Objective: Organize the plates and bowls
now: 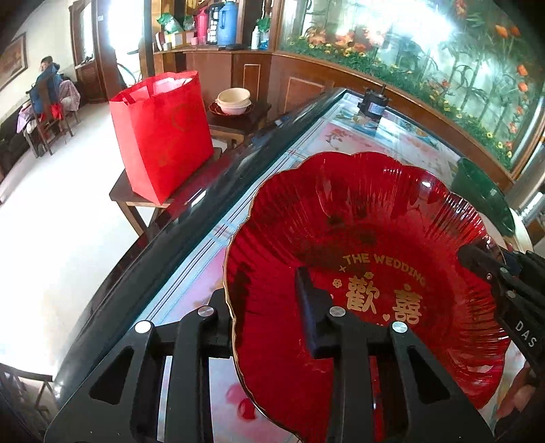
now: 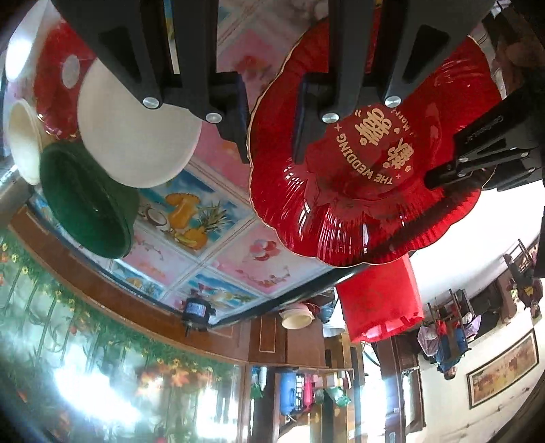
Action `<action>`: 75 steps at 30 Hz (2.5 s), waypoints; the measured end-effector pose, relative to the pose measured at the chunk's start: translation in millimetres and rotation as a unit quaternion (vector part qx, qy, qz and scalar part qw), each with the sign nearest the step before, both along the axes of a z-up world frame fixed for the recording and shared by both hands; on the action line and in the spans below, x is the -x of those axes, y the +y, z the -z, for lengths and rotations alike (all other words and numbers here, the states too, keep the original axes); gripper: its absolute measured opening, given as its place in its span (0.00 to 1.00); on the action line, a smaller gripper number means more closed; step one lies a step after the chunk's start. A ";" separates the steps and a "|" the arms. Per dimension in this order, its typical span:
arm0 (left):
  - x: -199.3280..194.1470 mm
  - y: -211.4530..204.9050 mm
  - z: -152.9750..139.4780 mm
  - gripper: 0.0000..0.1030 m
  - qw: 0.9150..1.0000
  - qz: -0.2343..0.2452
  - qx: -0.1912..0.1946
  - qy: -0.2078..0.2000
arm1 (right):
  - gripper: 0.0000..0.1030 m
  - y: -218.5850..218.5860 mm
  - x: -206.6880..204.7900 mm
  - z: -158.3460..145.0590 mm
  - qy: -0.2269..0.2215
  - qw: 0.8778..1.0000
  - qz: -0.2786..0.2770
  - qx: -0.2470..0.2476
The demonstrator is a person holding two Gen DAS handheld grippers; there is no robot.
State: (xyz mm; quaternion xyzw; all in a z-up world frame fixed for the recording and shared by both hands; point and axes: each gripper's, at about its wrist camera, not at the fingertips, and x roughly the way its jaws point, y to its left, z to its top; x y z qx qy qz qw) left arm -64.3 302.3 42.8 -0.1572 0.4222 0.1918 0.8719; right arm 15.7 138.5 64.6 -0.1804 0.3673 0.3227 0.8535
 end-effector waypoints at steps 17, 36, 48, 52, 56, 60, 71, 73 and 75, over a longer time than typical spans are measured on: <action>68.8 -0.3 4.4 0.28 1.000 0.020 -0.018 -0.001 | 0.23 -13.2 83.5 22.0 0.027 1.000 -0.009 -0.005; 87.7 6.3 27.0 0.27 1.000 0.009 -0.012 -0.010 | 0.25 -8.5 103.2 56.5 0.063 0.998 -0.020 0.013; 91.5 1.1 29.3 0.27 0.999 0.017 -0.026 -0.013 | 0.25 -11.7 108.9 59.9 0.074 0.997 -0.021 0.008; 93.9 0.0 29.8 0.27 0.999 0.010 -0.037 -0.011 | 0.27 -15.1 107.4 59.7 0.088 0.996 -0.020 -0.003; 96.8 2.9 30.0 0.31 0.999 0.003 -0.034 -0.017 | 0.39 -16.8 108.4 61.2 0.097 0.995 -0.018 -0.007; 101.1 6.7 28.9 0.59 0.999 -0.004 -0.025 -0.025 | 0.49 -22.6 107.3 60.9 0.110 0.994 -0.014 -0.021; 117.8 -4.0 -12.1 0.62 0.996 -0.017 -0.043 -0.075 | 0.63 -43.2 109.8 50.3 0.101 0.994 0.000 -0.038; 117.2 -15.1 -22.8 0.63 0.995 -0.006 -0.053 -0.085 | 0.66 -49.7 110.1 48.2 0.099 0.994 0.003 -0.041; 115.6 -24.0 -29.7 0.64 0.994 0.008 -0.049 -0.092 | 0.66 -56.7 109.9 45.8 0.096 0.994 0.008 -0.045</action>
